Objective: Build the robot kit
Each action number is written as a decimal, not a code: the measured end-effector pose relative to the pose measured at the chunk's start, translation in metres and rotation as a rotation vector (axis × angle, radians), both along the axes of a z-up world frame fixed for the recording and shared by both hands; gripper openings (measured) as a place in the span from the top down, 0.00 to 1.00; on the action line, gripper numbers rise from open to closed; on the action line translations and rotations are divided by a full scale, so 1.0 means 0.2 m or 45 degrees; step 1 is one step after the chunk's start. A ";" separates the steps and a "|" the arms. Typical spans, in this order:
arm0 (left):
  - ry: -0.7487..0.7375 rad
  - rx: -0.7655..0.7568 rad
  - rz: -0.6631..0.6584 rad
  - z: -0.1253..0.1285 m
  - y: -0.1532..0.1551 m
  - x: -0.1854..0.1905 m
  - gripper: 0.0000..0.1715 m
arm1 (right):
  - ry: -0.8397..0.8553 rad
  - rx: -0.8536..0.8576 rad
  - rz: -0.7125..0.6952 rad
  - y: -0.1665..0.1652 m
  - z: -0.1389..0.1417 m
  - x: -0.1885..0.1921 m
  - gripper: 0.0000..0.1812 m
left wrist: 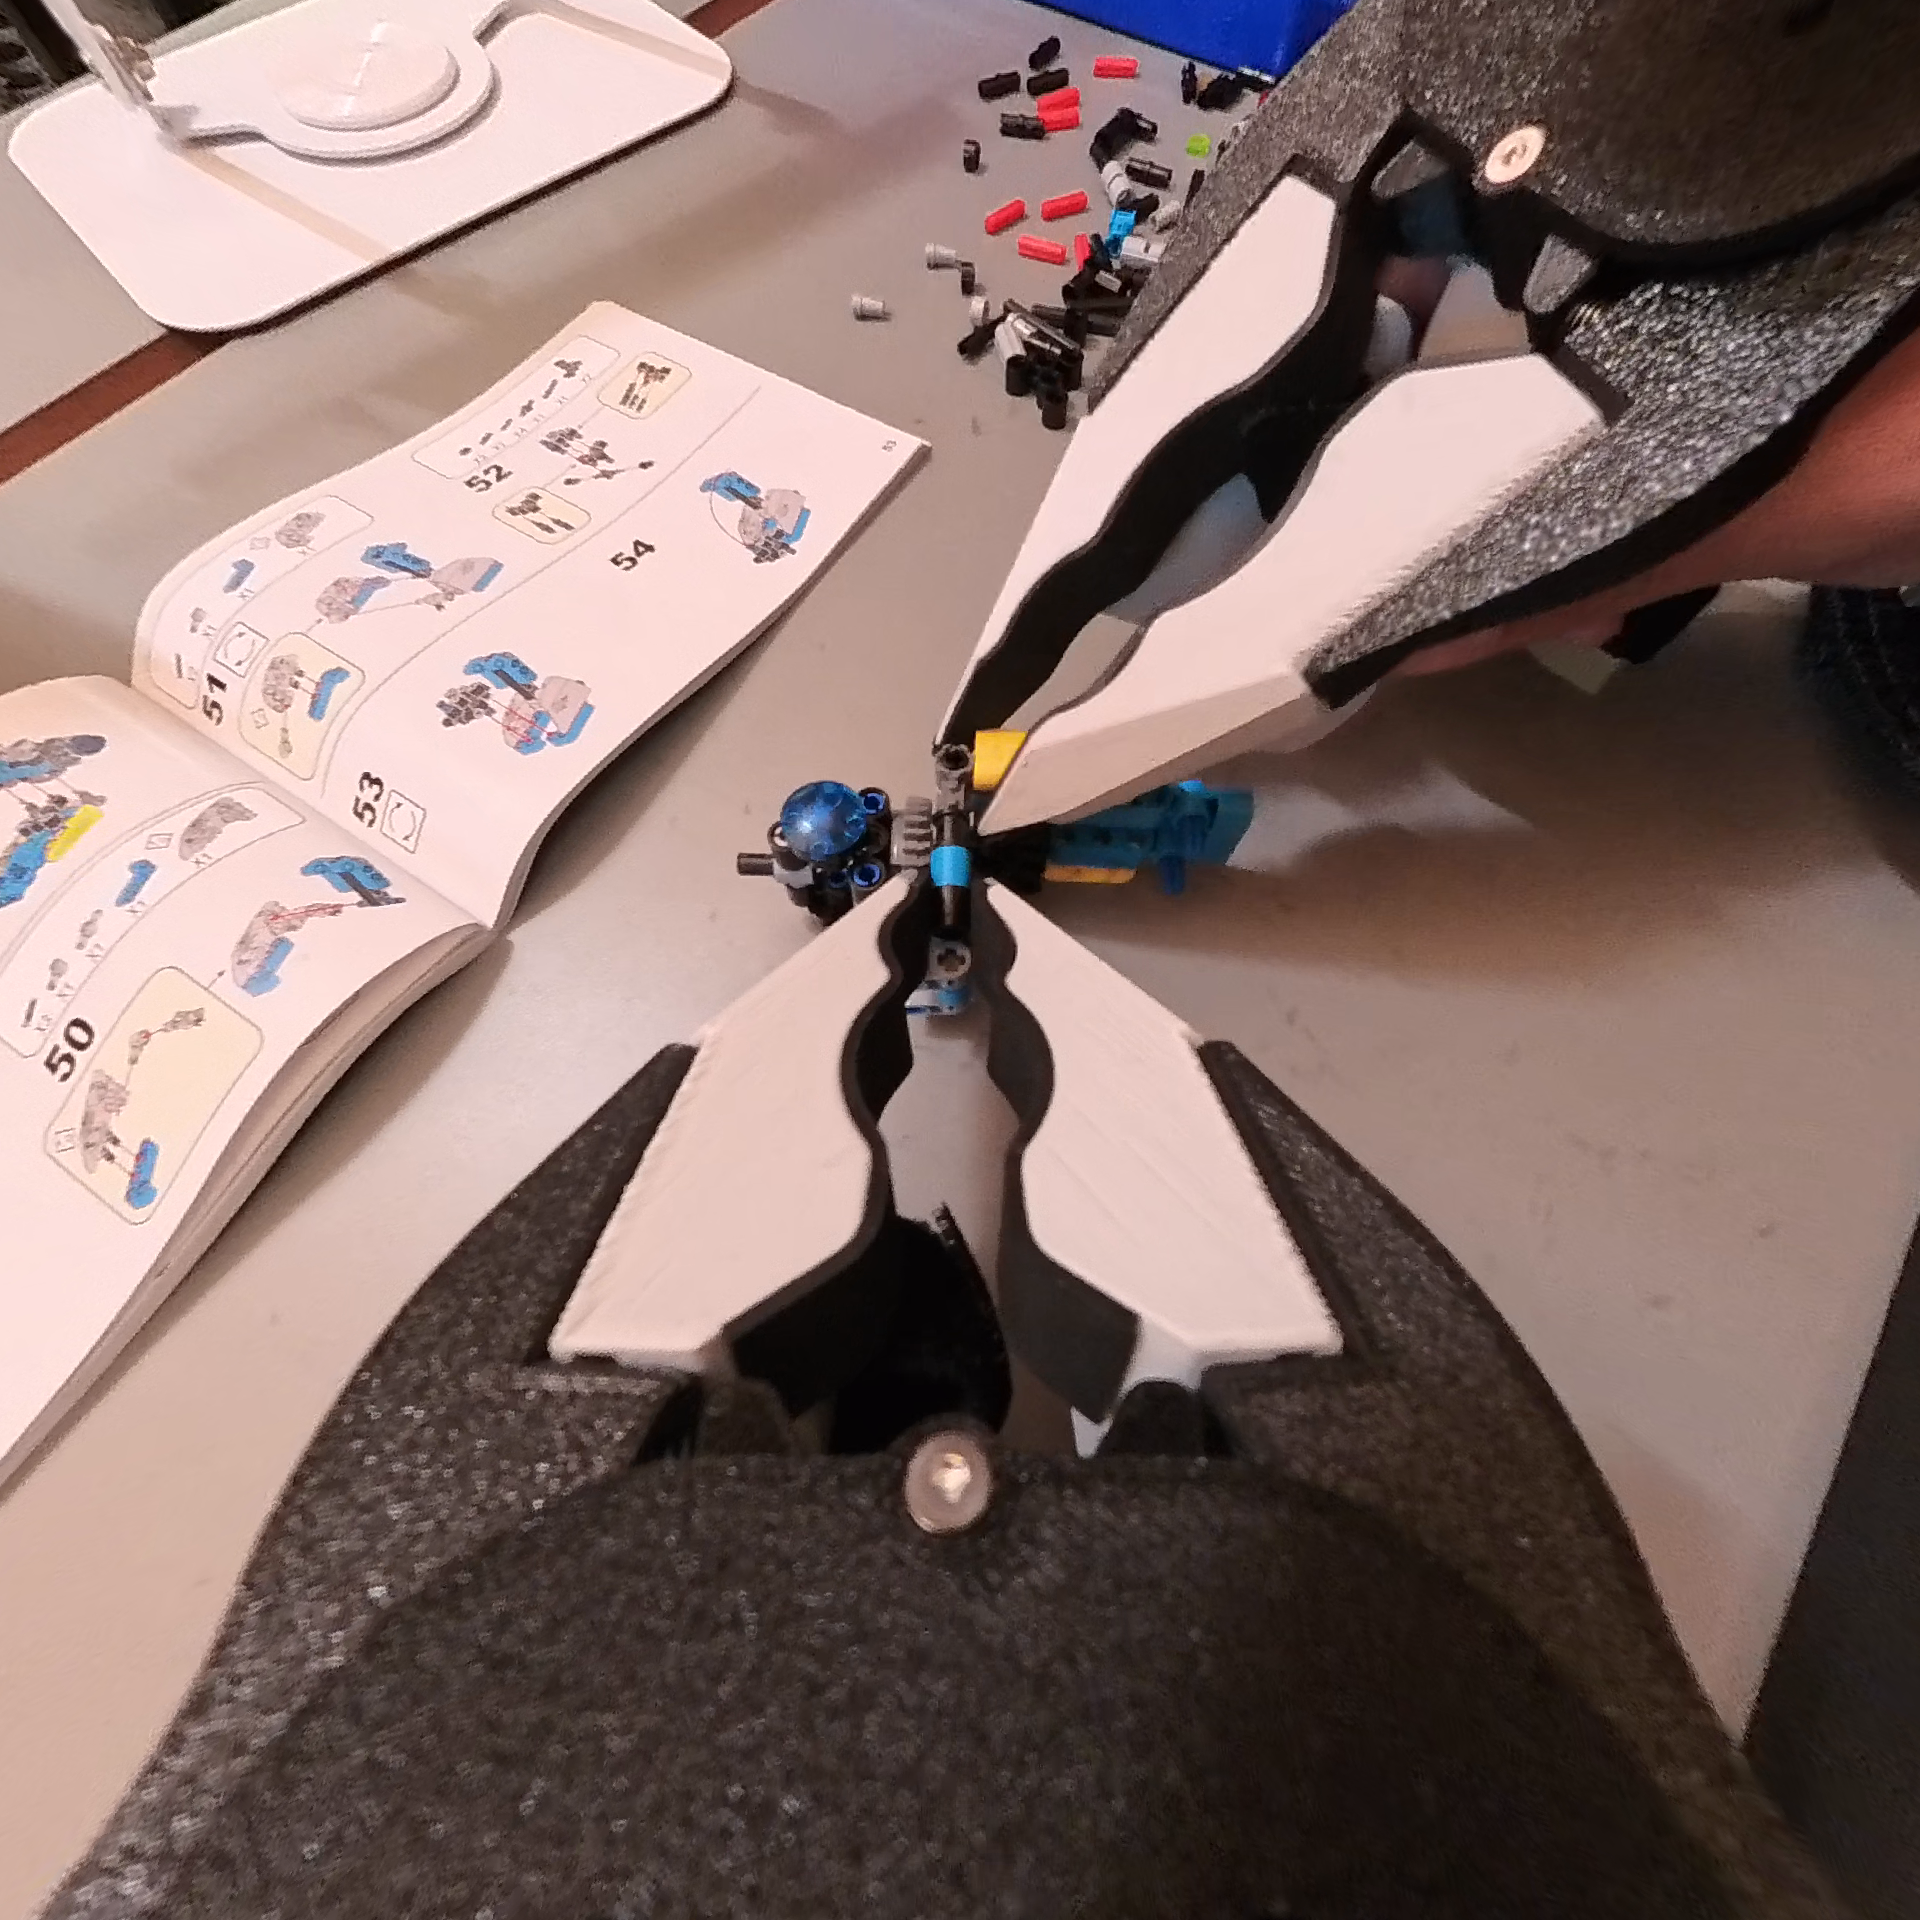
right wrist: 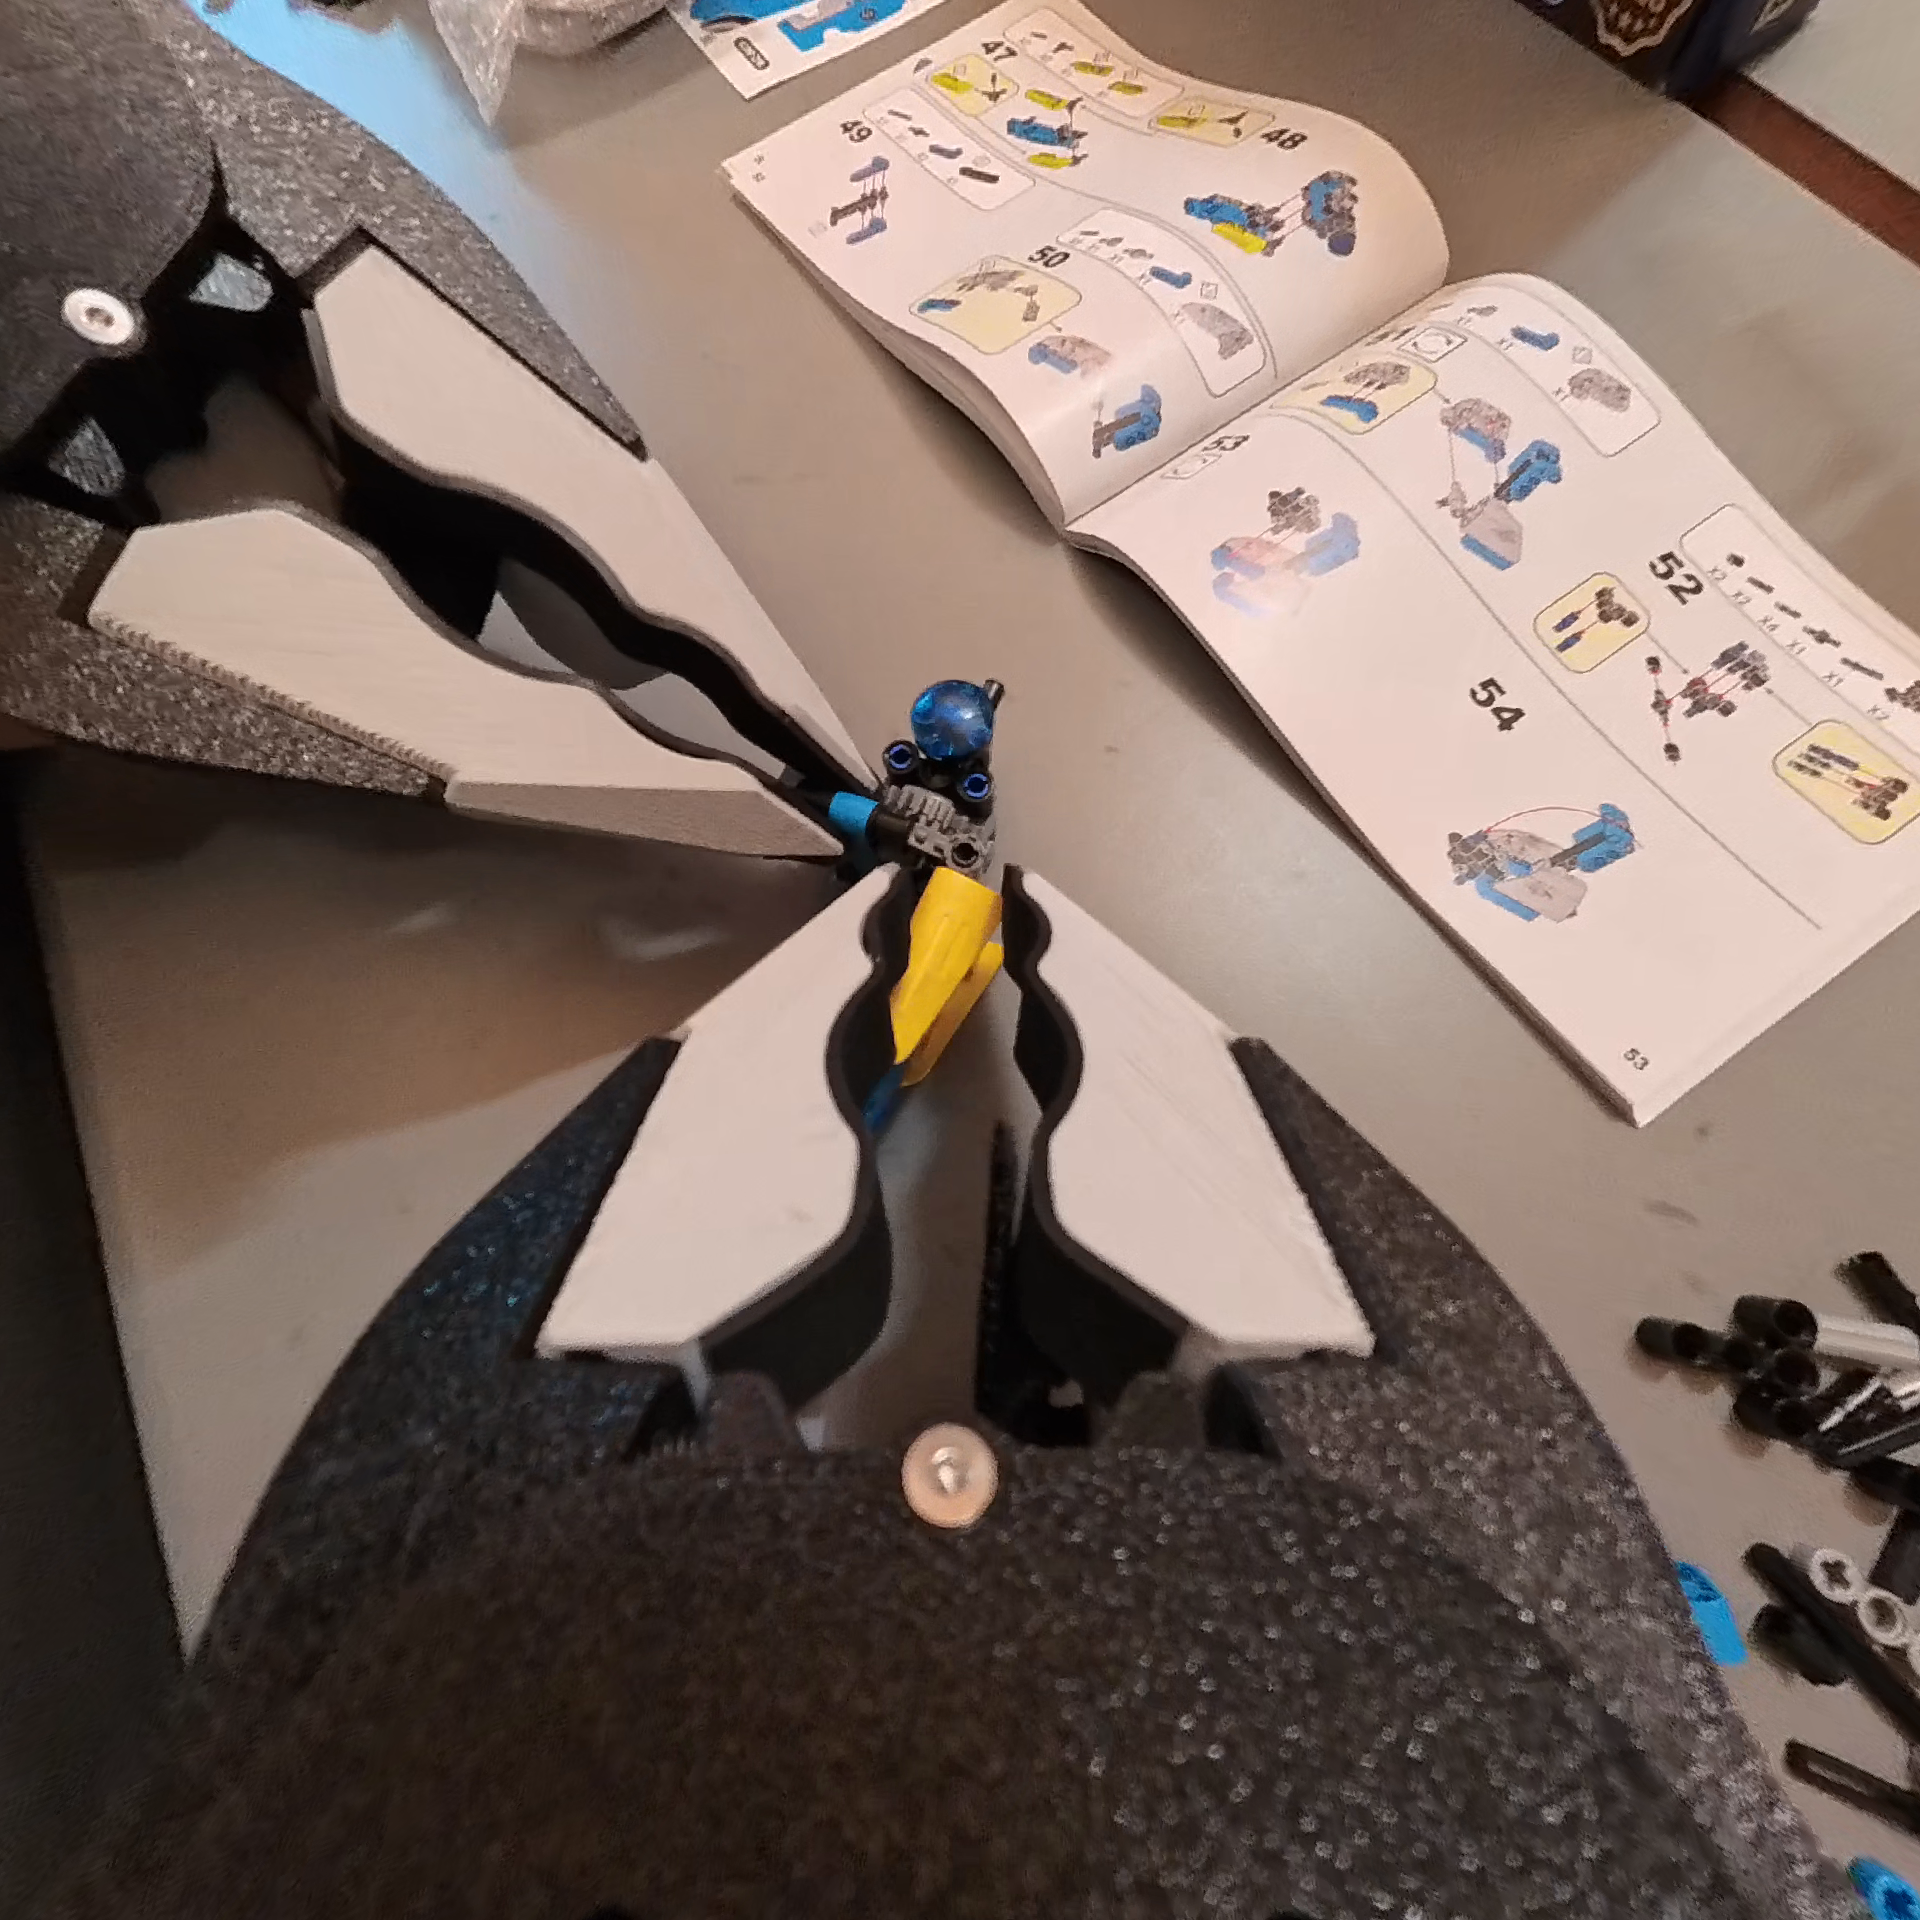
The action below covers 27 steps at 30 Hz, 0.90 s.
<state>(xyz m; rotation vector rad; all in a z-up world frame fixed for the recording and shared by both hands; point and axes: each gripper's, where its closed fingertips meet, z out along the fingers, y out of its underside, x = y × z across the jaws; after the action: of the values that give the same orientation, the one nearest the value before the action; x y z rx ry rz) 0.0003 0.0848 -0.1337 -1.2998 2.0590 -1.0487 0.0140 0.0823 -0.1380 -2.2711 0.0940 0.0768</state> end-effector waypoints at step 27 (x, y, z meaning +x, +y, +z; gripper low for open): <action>0.011 0.053 -0.159 0.00 -0.01 0.00 0.97 | -0.258 -0.062 0.080 0.00 0.01 -0.01 0.94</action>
<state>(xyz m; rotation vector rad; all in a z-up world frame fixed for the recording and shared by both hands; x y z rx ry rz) -0.0005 0.0832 -0.1335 -1.1698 2.1806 -1.0494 0.0122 0.0831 -0.1366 -2.3167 -0.0829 -0.1240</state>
